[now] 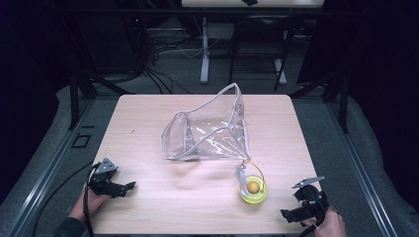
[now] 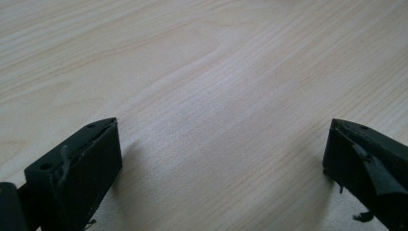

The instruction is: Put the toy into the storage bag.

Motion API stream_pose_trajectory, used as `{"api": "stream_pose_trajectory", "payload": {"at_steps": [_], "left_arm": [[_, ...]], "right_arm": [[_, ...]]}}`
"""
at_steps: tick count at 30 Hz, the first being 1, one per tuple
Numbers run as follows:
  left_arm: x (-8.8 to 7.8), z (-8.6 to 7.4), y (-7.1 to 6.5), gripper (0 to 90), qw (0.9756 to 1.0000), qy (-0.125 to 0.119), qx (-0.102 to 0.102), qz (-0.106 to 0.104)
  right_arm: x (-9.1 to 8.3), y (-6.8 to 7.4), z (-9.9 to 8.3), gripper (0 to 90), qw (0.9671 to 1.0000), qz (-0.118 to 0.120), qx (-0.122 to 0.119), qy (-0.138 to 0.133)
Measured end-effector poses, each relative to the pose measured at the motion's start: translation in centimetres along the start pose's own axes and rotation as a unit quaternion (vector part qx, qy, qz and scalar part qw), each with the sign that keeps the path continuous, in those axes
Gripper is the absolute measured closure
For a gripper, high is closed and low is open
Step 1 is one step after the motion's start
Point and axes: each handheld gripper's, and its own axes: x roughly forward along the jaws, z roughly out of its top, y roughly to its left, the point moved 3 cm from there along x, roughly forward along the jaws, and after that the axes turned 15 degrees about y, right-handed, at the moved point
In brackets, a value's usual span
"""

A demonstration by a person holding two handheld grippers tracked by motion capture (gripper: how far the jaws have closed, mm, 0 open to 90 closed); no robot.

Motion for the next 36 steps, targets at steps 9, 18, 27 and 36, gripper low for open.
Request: {"api": "stream_pose_trajectory", "payload": {"at_steps": [9,18,27,36], "left_arm": [[0.0,0.0,0.0,0.0,1.0000,-0.001,0.001,-0.001],[-0.1,-0.2,-0.1,0.0,1.0000,0.000,-0.003,0.004],[-0.1,-0.2,-0.3,0.0,1.0000,-0.002,-0.003,0.005],[-0.1,-0.2,-0.3,0.0,1.0000,-0.001,-0.002,0.005]], "right_arm": [[-0.1,0.6,0.1,1.3,0.9998,0.007,-0.013,0.012],[-1.0,1.4,0.5,2.2,0.9995,0.010,-0.030,0.005],[-1.6,2.0,1.0,2.5,0.9991,0.011,-0.039,-0.011],[-2.7,3.4,2.4,2.9,0.9976,0.013,-0.063,-0.028]]}}
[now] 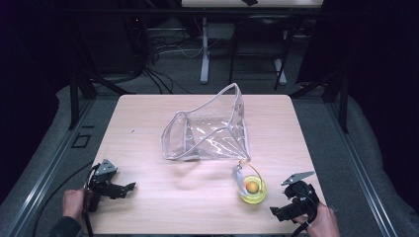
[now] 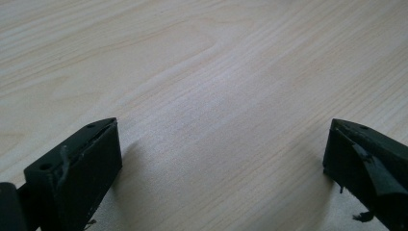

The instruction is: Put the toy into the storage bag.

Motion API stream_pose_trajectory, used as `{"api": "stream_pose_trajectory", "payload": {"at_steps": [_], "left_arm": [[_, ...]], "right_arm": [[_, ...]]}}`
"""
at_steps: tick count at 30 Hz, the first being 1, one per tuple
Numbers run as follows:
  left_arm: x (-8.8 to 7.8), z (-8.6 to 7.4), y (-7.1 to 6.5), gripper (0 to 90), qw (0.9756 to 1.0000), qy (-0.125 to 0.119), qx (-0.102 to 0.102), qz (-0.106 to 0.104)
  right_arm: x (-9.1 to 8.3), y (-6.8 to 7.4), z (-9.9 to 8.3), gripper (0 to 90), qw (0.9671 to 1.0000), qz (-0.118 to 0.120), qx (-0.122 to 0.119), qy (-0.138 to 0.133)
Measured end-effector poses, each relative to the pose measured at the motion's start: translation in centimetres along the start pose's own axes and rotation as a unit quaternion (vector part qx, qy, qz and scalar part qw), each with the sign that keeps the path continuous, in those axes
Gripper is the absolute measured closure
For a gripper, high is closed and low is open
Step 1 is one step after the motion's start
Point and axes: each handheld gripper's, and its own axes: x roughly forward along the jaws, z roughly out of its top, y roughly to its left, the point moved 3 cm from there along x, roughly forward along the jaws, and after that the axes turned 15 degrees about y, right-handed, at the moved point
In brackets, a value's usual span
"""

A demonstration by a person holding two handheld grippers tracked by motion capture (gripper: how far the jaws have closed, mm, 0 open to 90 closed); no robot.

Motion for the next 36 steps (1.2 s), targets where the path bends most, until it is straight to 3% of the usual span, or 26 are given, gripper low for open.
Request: {"api": "stream_pose_trajectory", "payload": {"at_steps": [4,11,26,31,34,36], "left_arm": [[0.0,0.0,0.0,0.0,1.0000,0.000,0.000,0.000],[0.0,0.0,0.0,0.0,1.0000,0.000,-0.001,0.000],[0.0,0.0,0.0,0.0,1.0000,0.000,0.000,0.000],[0.0,0.0,-0.1,0.0,1.0000,0.000,-0.001,-0.001],[-0.3,-0.5,-0.3,0.0,1.0000,0.000,0.000,-0.003],[-0.4,-0.8,-0.4,0.0,0.9999,-0.001,0.010,-0.006]], "right_arm": [[-0.5,0.6,0.9,3.4,0.9999,0.000,-0.008,-0.015],[-1.0,1.4,2.1,3.2,0.9993,-0.002,-0.035,-0.013],[-2.0,2.0,3.9,3.4,0.9979,0.001,-0.059,-0.027],[-2.4,2.4,4.5,7.4,0.9972,0.003,-0.065,-0.037],[-2.7,2.5,4.7,14.3,0.9969,-0.001,-0.070,-0.035],[-2.9,2.6,4.9,21.4,0.9963,-0.007,-0.078,-0.037]]}}
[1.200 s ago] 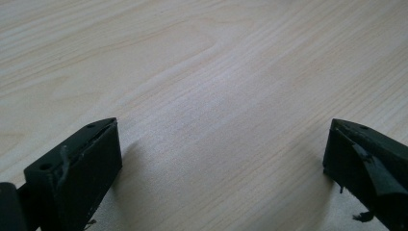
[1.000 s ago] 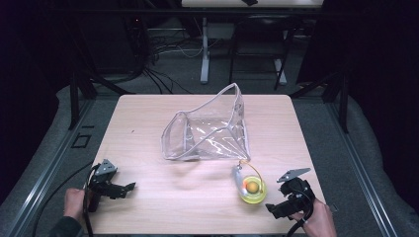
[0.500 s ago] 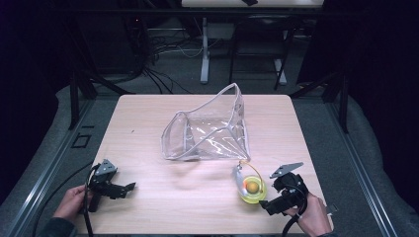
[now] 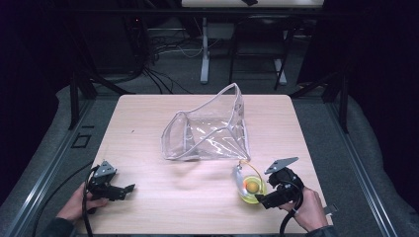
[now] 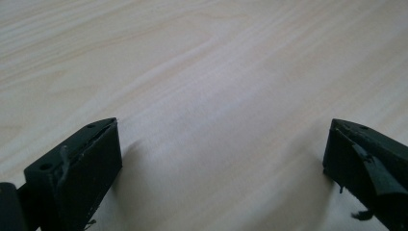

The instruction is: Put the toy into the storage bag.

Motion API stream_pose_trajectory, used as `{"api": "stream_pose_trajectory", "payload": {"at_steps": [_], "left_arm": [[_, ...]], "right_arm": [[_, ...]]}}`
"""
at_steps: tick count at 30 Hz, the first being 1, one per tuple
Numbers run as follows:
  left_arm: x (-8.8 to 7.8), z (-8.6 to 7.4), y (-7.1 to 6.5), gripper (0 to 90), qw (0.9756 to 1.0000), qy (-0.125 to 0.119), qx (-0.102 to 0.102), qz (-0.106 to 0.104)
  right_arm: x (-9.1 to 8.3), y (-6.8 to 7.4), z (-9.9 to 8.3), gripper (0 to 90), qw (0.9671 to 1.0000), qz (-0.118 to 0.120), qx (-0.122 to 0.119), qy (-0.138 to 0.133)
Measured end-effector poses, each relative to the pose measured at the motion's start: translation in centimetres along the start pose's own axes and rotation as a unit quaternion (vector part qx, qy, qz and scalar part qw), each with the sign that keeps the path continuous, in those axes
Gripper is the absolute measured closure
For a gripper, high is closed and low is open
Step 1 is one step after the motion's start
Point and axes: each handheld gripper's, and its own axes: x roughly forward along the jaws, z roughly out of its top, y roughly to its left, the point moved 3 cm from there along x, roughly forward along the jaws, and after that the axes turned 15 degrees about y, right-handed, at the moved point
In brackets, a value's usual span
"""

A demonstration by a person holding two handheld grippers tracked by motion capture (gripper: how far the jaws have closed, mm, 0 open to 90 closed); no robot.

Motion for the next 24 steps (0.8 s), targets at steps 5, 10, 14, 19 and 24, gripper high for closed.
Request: {"api": "stream_pose_trajectory", "payload": {"at_steps": [5,10,14,19,24], "left_arm": [[0.0,0.0,0.0,0.0,1.0000,0.000,0.000,-0.001],[0.0,0.0,0.0,0.0,1.0000,0.001,0.000,0.000],[0.0,0.0,0.0,0.0,1.0000,0.000,0.000,0.000],[0.0,0.0,0.0,0.0,1.0000,0.001,0.000,0.000],[0.0,0.0,0.0,0.0,1.0000,0.000,0.000,0.000]], "right_arm": [[-0.6,0.3,0.5,34.9,0.9998,-0.002,-0.014,-0.014],[-1.0,0.5,1.1,51.5,0.9994,-0.007,-0.027,-0.019],[-1.3,0.6,1.3,66.3,0.9988,-0.015,-0.044,-0.018],[-1.3,0.6,1.4,75.8,0.9984,-0.013,-0.053,-0.011],[-1.7,0.5,1.6,72.7,0.9983,-0.016,-0.054,-0.013]]}}
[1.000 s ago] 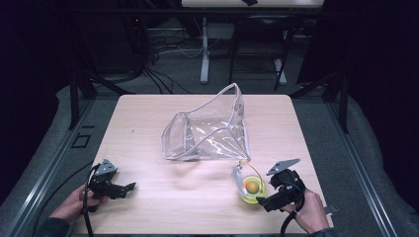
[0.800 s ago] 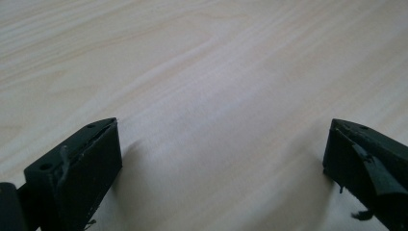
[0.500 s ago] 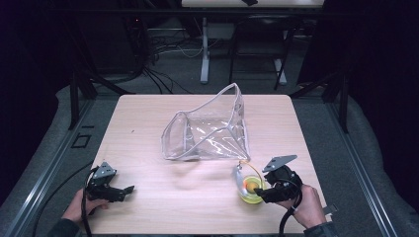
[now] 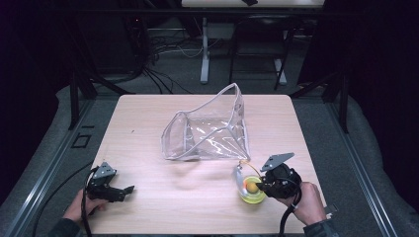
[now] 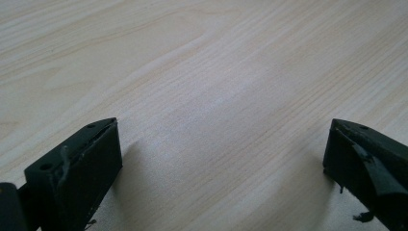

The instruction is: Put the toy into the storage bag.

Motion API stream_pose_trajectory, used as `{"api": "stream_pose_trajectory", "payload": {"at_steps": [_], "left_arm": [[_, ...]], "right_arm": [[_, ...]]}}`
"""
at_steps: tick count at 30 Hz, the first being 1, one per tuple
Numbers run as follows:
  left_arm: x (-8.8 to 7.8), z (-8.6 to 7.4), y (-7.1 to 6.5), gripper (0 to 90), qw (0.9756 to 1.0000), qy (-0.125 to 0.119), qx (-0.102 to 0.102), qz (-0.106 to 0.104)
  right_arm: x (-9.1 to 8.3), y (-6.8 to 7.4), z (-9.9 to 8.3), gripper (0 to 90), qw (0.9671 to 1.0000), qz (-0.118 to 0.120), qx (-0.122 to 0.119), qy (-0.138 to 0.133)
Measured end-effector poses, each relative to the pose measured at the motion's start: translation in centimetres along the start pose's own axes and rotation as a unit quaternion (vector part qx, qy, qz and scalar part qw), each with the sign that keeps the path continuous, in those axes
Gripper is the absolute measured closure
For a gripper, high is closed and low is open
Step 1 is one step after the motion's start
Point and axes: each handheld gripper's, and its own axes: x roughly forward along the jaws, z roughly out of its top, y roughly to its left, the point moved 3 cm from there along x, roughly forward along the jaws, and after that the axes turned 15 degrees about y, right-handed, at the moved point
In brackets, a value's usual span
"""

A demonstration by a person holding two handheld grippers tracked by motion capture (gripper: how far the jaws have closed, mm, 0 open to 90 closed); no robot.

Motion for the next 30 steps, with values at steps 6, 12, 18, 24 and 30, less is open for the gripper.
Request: {"api": "stream_pose_trajectory", "payload": {"at_steps": [6,12,18,24,30], "left_arm": [[0.0,0.0,0.0,0.0,1.0000,0.000,0.000,0.000],[0.0,0.0,0.0,0.0,1.0000,0.000,0.000,0.000],[0.0,0.0,0.0,0.0,1.0000,0.000,0.000,0.000],[0.0,0.0,0.0,0.0,1.0000,0.001,0.000,0.000],[0.0,0.0,0.0,0.0,1.0000,0.000,0.000,0.000]], "right_arm": [[-0.3,0.1,0.3,83.5,1.0000,-0.003,-0.008,-0.004],[-0.5,0.1,0.6,87.2,0.9999,-0.009,-0.012,0.001],[-0.6,0.0,1.0,87.6,0.9998,-0.013,-0.016,0.004],[-1.3,-0.2,1.2,87.7,0.9997,-0.015,-0.016,0.009],[-2.4,-0.9,1.2,87.7,0.9988,0.002,-0.014,0.046]]}}
